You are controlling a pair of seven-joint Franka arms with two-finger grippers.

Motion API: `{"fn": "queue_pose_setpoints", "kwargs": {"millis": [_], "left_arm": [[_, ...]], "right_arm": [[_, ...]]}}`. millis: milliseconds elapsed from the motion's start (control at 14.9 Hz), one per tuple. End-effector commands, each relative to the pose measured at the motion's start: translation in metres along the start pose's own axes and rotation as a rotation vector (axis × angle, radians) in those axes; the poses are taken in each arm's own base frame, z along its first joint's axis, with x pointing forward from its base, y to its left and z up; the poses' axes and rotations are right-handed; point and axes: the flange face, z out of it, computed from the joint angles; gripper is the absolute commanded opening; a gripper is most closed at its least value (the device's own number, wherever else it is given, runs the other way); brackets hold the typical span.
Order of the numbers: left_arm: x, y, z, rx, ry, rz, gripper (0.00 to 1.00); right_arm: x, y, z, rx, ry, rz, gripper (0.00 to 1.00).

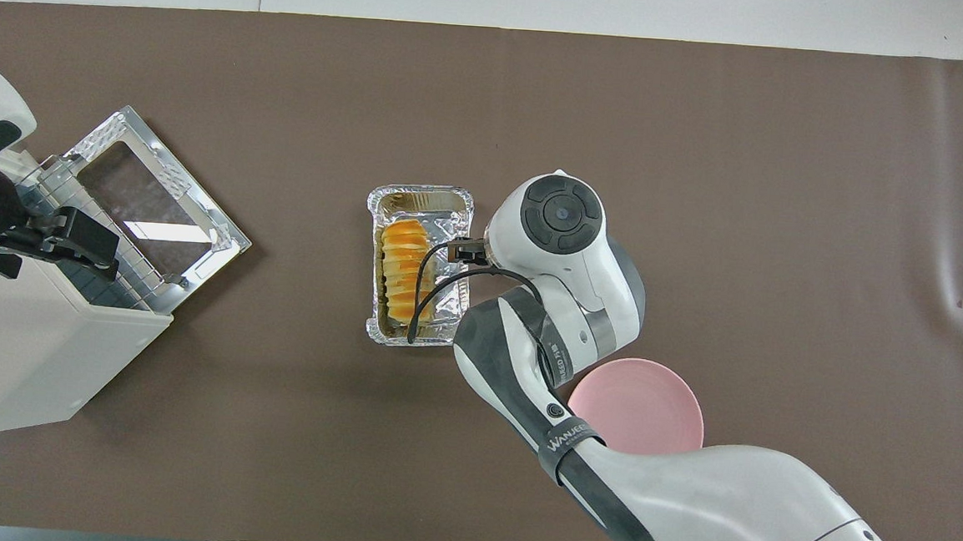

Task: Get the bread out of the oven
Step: 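Grasp the foil tray rim with the right gripper while the left gripper retracts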

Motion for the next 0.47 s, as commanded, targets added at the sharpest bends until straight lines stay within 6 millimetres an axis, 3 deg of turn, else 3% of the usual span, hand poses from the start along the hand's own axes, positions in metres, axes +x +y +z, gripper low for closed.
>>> {"fn": "queue_pose_setpoints", "kwargs": {"millis": [0, 134, 403], "left_arm": [[-0.008, -0.002, 0.013, -0.009, -0.002, 0.008, 1.0], [-0.008, -0.001, 0.014, -0.008, -0.005, 0.013, 1.0], [-0.012, -0.003, 0.005, -0.007, 0.022, 0.006, 1.0]], "right_arm": [[-0.008, -0.017, -0.002, 0.056, -0.009, 0.049, 1.0], [-0.012, -0.028, -0.005, 0.089, -0.018, 0.064, 1.0], [-0.016, -0.027, 0.004, 0.091, -0.012, 0.066, 1.0]]}}
